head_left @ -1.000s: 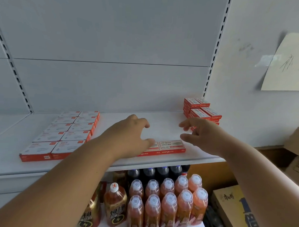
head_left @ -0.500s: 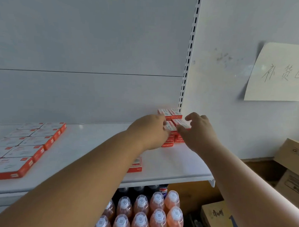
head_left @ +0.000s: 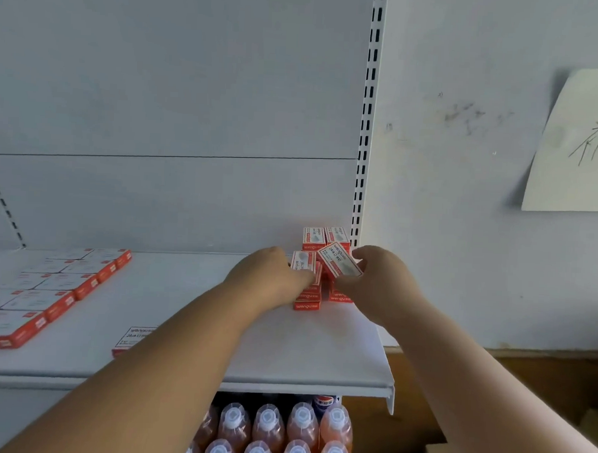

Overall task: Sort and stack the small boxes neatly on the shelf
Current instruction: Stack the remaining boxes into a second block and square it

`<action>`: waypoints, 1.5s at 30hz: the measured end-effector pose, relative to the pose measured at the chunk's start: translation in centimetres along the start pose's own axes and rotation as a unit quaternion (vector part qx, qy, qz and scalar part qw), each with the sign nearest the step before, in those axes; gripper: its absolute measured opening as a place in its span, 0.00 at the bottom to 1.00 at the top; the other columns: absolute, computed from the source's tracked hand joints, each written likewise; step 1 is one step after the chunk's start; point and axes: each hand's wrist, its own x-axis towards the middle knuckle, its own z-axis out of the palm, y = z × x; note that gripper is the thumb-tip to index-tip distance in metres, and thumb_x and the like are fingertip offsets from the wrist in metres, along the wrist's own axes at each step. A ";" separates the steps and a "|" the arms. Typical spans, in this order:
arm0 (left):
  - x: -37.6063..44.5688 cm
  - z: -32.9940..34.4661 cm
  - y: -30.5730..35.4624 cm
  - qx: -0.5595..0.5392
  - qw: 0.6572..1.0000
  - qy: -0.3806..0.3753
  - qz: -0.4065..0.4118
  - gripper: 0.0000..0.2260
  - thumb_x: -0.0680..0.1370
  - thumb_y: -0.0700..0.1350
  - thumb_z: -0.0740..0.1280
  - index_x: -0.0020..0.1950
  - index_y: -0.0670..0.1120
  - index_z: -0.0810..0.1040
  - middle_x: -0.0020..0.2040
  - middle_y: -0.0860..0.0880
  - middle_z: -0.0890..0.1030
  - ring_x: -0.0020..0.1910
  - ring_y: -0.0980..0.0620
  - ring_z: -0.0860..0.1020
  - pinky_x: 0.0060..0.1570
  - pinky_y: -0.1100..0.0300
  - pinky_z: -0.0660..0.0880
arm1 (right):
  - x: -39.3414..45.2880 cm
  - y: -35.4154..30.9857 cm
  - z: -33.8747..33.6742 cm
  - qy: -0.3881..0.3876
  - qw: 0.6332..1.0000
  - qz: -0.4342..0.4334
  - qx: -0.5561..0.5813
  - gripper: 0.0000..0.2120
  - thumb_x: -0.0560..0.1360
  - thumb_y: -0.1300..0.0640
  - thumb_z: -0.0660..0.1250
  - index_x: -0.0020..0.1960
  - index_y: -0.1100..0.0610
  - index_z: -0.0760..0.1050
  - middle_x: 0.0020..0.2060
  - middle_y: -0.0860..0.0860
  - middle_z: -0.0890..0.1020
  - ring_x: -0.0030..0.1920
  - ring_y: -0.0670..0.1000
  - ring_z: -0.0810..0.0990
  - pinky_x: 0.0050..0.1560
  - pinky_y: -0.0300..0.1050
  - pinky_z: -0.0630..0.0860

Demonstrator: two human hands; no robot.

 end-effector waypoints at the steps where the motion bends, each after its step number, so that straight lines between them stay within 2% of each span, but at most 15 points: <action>1: -0.1 -0.2 0.0 -0.016 1.000 -0.011 -0.015 0.15 0.71 0.59 0.67 0.39 0.47 0.80 0.34 0.51 0.79 0.33 0.52 0.76 0.29 0.61 0.63 | 0.0 0.0 -0.1 -0.007 1.000 -0.006 0.001 0.09 0.68 0.54 0.71 0.46 0.49 0.73 0.36 0.43 0.79 0.32 0.47 0.80 0.27 0.42 0.75; 3: 0.0 -0.5 0.1 -0.076 0.995 -0.037 -0.048 0.13 0.72 0.56 0.67 0.39 0.46 0.79 0.36 0.49 0.79 0.34 0.51 0.75 0.32 0.60 0.65 | 0.1 0.0 -0.1 -0.018 1.000 -0.018 0.010 0.06 0.69 0.56 0.71 0.44 0.49 0.76 0.36 0.44 0.80 0.31 0.47 0.79 0.25 0.41 0.73; 5: 0.0 -0.8 0.2 -0.171 0.979 -0.071 -0.090 0.15 0.73 0.59 0.67 0.45 0.47 0.81 0.42 0.48 0.81 0.36 0.51 0.72 0.38 0.58 0.67 | 0.2 0.0 -0.2 -0.020 0.999 -0.022 0.032 0.03 0.71 0.58 0.69 0.42 0.50 0.77 0.33 0.46 0.80 0.29 0.48 0.77 0.25 0.40 0.69; 7: 0.0 -1.0 0.3 -0.203 0.971 -0.072 -0.104 0.16 0.74 0.59 0.68 0.49 0.46 0.81 0.45 0.47 0.83 0.36 0.51 0.72 0.39 0.57 0.68 | 0.1 0.1 -0.2 -0.018 0.998 -0.024 0.054 0.04 0.72 0.59 0.67 0.40 0.51 0.77 0.32 0.49 0.80 0.28 0.48 0.74 0.24 0.39 0.66; 11: 0.1 -1.5 -0.2 -0.216 0.973 0.000 -0.084 0.09 0.75 0.48 0.68 0.47 0.43 0.82 0.47 0.43 0.84 0.40 0.48 0.78 0.42 0.56 0.73 | -0.2 -0.3 -0.4 -0.003 0.991 -0.017 0.130 0.05 0.75 0.58 0.66 0.45 0.50 0.79 0.32 0.48 0.80 0.25 0.46 0.73 0.20 0.35 0.65; 14: -0.9 -3.1 -2.1 -0.275 0.959 0.043 -0.062 0.04 0.78 0.44 0.66 0.48 0.47 0.80 0.43 0.46 0.85 0.36 0.51 0.81 0.34 0.59 0.72 | -0.6 -1.4 -0.2 -0.020 0.972 -0.005 0.233 0.07 0.77 0.61 0.65 0.49 0.51 0.80 0.30 0.48 0.82 0.24 0.44 0.76 0.24 0.37 0.71; 16: -1.9 -4.4 -4.4 -0.309 0.949 0.059 -0.030 0.04 0.80 0.43 0.65 0.48 0.49 0.80 0.41 0.48 0.85 0.35 0.52 0.81 0.34 0.58 0.72 | -1.2 -2.5 0.4 -0.048 0.955 -0.011 0.292 0.10 0.76 0.64 0.65 0.51 0.51 0.80 0.28 0.47 0.82 0.24 0.46 0.75 0.25 0.39 0.72; 19: -3.7 -6.3 -8.3 -0.290 0.953 0.090 0.022 0.08 0.80 0.41 0.66 0.48 0.52 0.82 0.37 0.52 0.84 0.34 0.52 0.80 0.36 0.56 0.72 | -2.0 -4.3 2.0 -0.097 0.939 -0.027 0.328 0.13 0.75 0.64 0.67 0.52 0.47 0.79 0.35 0.49 0.84 0.26 0.49 0.75 0.28 0.41 0.72; 23: -5.3 -8.3 -13.7 -0.206 0.973 0.092 0.040 0.10 0.79 0.43 0.68 0.45 0.59 0.82 0.38 0.54 0.84 0.31 0.58 0.80 0.36 0.59 0.73 | -3.0 -6.8 5.2 -0.152 0.959 -0.051 0.233 0.12 0.76 0.60 0.69 0.53 0.43 0.80 0.39 0.56 0.84 0.29 0.50 0.75 0.32 0.47 0.73; 27: -4.7 -9.1 -17.6 -0.158 0.987 0.028 0.016 0.09 0.79 0.44 0.68 0.45 0.57 0.83 0.37 0.56 0.83 0.37 0.55 0.81 0.40 0.57 0.76 | -3.4 -9.2 7.8 -0.179 0.977 -0.033 0.111 0.10 0.76 0.58 0.69 0.49 0.44 0.82 0.33 0.49 0.83 0.26 0.44 0.75 0.28 0.41 0.71; 30: -3.7 -8.5 -18.7 -0.116 0.993 -0.022 0.021 0.07 0.80 0.43 0.66 0.49 0.52 0.84 0.45 0.55 0.84 0.45 0.54 0.81 0.49 0.55 0.78 | -3.8 -10.1 9.1 -0.187 0.980 0.013 0.064 0.10 0.78 0.61 0.66 0.47 0.48 0.83 0.42 0.52 0.85 0.37 0.52 0.82 0.38 0.47 0.80; 32: -3.2 -8.2 -18.8 -0.072 0.996 -0.028 0.040 0.08 0.80 0.44 0.65 0.51 0.50 0.84 0.49 0.54 0.84 0.48 0.54 0.80 0.51 0.55 0.77 | -4.0 -10.3 9.6 -0.179 0.983 0.033 0.033 0.11 0.79 0.62 0.64 0.49 0.50 0.83 0.44 0.51 0.84 0.41 0.53 0.85 0.46 0.52 0.83; 38: -2.8 -7.5 -19.1 0.007 0.994 -0.047 0.097 0.09 0.80 0.47 0.63 0.55 0.53 0.82 0.54 0.55 0.82 0.51 0.54 0.78 0.52 0.56 0.77 | -4.6 -11.1 10.5 -0.166 0.972 -0.035 -0.161 0.12 0.79 0.54 0.62 0.57 0.48 0.82 0.49 0.45 0.83 0.42 0.46 0.82 0.48 0.47 0.82; 42: -2.9 -7.5 -18.9 0.018 0.991 -0.043 0.126 0.10 0.81 0.47 0.63 0.56 0.52 0.83 0.54 0.54 0.82 0.50 0.53 0.78 0.50 0.57 0.76 | -4.8 -11.1 11.0 -0.138 0.970 -0.064 -0.191 0.12 0.79 0.54 0.63 0.58 0.50 0.82 0.50 0.45 0.83 0.42 0.44 0.80 0.41 0.39 0.77; 45: -3.2 -7.7 -18.9 0.044 0.987 -0.045 0.150 0.12 0.82 0.48 0.61 0.60 0.52 0.81 0.58 0.51 0.79 0.53 0.51 0.78 0.53 0.56 0.75 | -4.9 -10.9 11.2 -0.125 0.969 -0.068 -0.202 0.12 0.79 0.52 0.62 0.58 0.49 0.81 0.51 0.48 0.79 0.44 0.46 0.79 0.43 0.41 0.78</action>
